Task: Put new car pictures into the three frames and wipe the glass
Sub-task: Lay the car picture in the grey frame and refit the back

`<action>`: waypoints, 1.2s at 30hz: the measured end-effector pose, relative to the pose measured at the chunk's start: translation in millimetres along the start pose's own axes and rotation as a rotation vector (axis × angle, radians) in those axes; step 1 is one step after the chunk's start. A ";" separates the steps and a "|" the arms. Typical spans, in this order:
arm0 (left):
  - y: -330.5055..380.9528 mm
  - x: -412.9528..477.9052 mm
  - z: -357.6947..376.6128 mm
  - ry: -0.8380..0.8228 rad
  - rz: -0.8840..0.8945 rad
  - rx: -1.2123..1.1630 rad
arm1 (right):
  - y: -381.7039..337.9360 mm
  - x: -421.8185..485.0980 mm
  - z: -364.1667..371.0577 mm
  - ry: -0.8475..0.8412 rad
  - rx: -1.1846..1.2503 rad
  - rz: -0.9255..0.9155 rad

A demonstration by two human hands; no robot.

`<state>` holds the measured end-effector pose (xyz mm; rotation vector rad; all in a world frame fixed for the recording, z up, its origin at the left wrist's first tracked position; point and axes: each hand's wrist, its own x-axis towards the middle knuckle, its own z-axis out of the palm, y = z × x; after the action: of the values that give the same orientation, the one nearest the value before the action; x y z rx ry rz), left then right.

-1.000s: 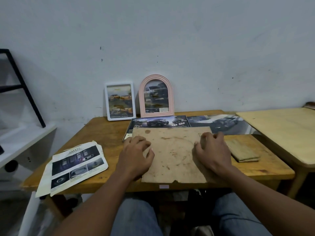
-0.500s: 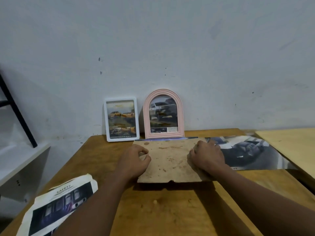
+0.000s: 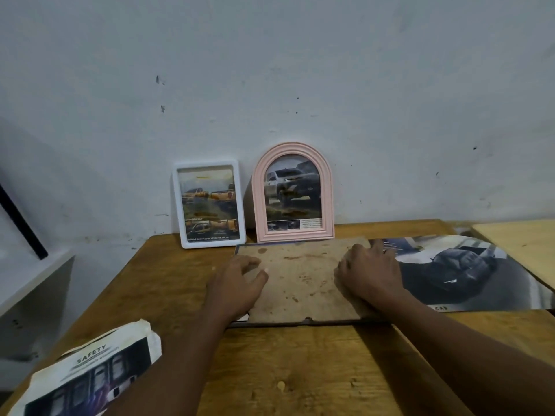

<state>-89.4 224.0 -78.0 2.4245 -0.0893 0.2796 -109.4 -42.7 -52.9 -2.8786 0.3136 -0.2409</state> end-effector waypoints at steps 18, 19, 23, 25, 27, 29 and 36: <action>-4.9 1.1 2.8 -0.042 0.047 0.064 | 14.9 2.0 5.3 0.021 0.448 0.002; -4.9 0.9 2.8 -0.035 0.042 0.049 | 14.5 2.8 6.3 0.055 0.506 0.049; -7.6 2.6 4.3 -0.030 0.040 0.047 | 9.7 6.6 13.0 0.122 0.573 0.145; -9.1 3.2 5.4 -0.024 0.040 0.049 | 7.6 8.1 15.0 0.118 0.590 0.156; -9.1 2.8 5.7 -0.022 0.046 0.058 | 9.0 10.3 15.4 0.116 0.616 0.155; -8.8 2.0 5.7 -0.046 0.078 0.103 | 12.0 12.6 13.7 0.099 0.656 0.150; -10.1 4.2 6.2 -0.099 0.099 0.167 | 14.7 7.9 8.5 -0.095 0.449 -0.020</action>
<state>-82.8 227.8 -88.1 2.6040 -0.2392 0.2184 -103.1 -56.7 -63.6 -2.4411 0.1851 -0.1538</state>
